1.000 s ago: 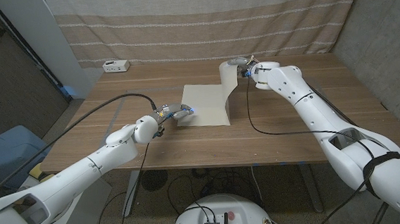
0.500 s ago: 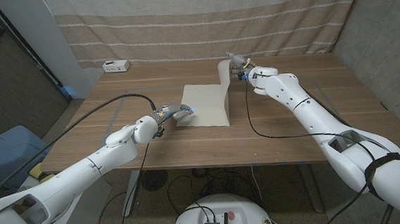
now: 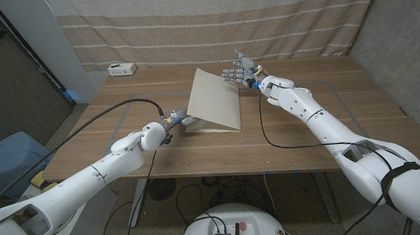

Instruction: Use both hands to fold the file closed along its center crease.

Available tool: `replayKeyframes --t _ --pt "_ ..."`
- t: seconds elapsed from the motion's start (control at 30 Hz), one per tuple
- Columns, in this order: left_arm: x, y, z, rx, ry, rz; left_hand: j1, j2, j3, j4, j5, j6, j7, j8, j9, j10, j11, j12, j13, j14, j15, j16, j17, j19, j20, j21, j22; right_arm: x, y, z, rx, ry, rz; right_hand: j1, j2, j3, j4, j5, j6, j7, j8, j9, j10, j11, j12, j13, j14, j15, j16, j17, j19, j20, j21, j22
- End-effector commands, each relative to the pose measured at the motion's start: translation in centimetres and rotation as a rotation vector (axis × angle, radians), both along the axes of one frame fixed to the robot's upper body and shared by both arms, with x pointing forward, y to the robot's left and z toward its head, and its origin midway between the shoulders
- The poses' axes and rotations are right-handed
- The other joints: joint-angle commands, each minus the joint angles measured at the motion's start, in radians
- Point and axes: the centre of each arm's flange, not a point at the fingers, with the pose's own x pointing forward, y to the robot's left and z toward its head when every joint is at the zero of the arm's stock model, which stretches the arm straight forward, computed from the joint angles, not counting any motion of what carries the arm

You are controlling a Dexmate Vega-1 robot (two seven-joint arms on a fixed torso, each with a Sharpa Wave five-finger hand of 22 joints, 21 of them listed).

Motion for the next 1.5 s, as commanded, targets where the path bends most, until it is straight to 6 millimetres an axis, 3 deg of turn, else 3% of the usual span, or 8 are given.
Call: replayKeyframes --t 0.03,0.2,0.67,0.97,1.1,1.23,1.33,1.5 --pt "-0.4 0.2 0.3 -0.012 -0.031 -0.001 -0.009 0.005 0.002 0.006 0.007 -0.003 -0.002 -0.003 0.000 -0.005 0.006 -0.005 0.006 0.000 -0.007 -0.004 0.004 0.008 0.007 -0.002 0.002 -0.1 0.1 0.0 -0.064 -0.113 0.020 0.109 0.037 0.079 -0.090 0.013 0.063 0.005 0.016 -0.001 -0.001 -0.001 -0.012 0.004 -0.030 -0.009 0.009 -0.021 -0.014 -0.003 -0.035 0.003" --pt "-1.2 0.5 0.6 -0.044 -0.123 0.018 0.002 0.012 0.014 0.000 0.006 0.015 0.004 0.004 0.000 0.019 0.027 0.004 0.007 0.020 0.021 0.004 0.005 0.019 0.034 -0.003 0.003 -0.2 0.0 -0.1 -0.126 -0.153 -0.021 0.164 0.044 0.131 -0.141 0.020 0.120 -0.001 0.023 -0.001 0.013 -0.011 -0.011 0.004 -0.045 -0.023 0.010 -0.036 -0.022 -0.011 -0.056 0.004" --pt "-4.7 1.7 0.2 -0.243 -0.608 0.188 0.087 0.045 0.098 -0.056 0.020 0.229 0.048 0.052 0.009 0.194 0.024 0.052 0.017 0.156 0.021 0.028 0.012 0.061 0.035 0.000 0.010 -0.4 -0.5 -0.4 -0.136 -0.158 -0.051 0.172 0.040 0.152 -0.157 0.020 0.163 0.006 0.028 -0.001 0.020 -0.014 -0.011 0.004 -0.068 -0.017 0.009 -0.038 -0.037 -0.012 -0.074 0.004" --pt "-6.2 2.4 -1.0 -0.429 -0.898 0.225 0.231 0.079 0.121 -0.066 0.071 0.528 0.123 0.199 0.090 0.505 0.072 0.214 0.120 0.445 0.030 0.227 0.154 0.164 0.014 0.078 0.043 -0.7 -0.5 -0.3 -0.154 -0.162 -0.064 0.170 0.037 0.157 -0.160 0.020 0.164 0.007 0.024 -0.001 0.021 -0.012 -0.012 0.005 -0.071 -0.016 0.011 -0.037 -0.037 -0.011 -0.078 0.004" --pt "-6.7 2.6 -1.2 -0.470 -0.981 0.205 0.364 0.074 0.086 -0.126 0.082 0.543 0.107 0.291 0.210 0.516 0.086 0.337 0.277 0.452 0.040 0.388 0.348 0.175 0.011 0.162 0.106 -0.8 -0.4 -0.3 -0.151 -0.157 -0.067 0.169 0.036 0.158 -0.161 0.019 0.168 0.007 0.024 -0.001 0.021 -0.013 -0.012 0.005 -0.073 -0.017 0.011 -0.037 -0.036 -0.011 -0.079 0.004" --pt "-7.3 2.8 -0.9 -0.472 -1.032 0.185 0.443 0.075 0.034 -0.134 0.082 0.522 0.091 0.371 0.333 0.491 0.066 0.435 0.428 0.420 0.032 0.513 0.494 0.161 0.015 0.232 0.154 -1.0 -0.3 -0.3 -0.158 -0.159 -0.072 0.168 0.035 0.160 -0.162 0.019 0.169 0.008 0.022 -0.001 0.020 -0.013 -0.012 0.005 -0.075 -0.016 0.012 -0.036 -0.037 -0.011 -0.081 0.004" --pt "-7.2 2.9 -0.6 -0.435 -0.993 0.161 0.437 0.065 0.044 -0.109 0.090 0.482 0.098 0.381 0.364 0.433 0.061 0.444 0.473 0.378 0.025 0.461 0.452 0.155 0.010 0.261 0.169 -1.1 -0.3 -0.4 -0.172 -0.166 -0.081 0.171 0.036 0.168 -0.168 0.020 0.190 -0.005 0.027 -0.001 0.019 -0.013 -0.013 0.005 -0.081 -0.016 0.013 -0.036 -0.037 -0.011 -0.085 0.004" --pt "-6.7 2.9 -0.2 -0.367 -0.867 0.118 0.371 0.031 0.081 -0.093 0.101 0.419 0.087 0.304 0.283 0.350 0.057 0.366 0.394 0.307 0.008 0.300 0.320 0.130 0.014 0.297 0.165 -1.4 -0.4 -0.4 -0.225 -0.190 -0.104 0.197 0.039 0.205 -0.201 0.027 0.275 -0.028 0.040 -0.001 0.017 -0.027 -0.016 0.006 -0.100 -0.029 0.014 -0.034 -0.046 -0.015 -0.101 0.005"
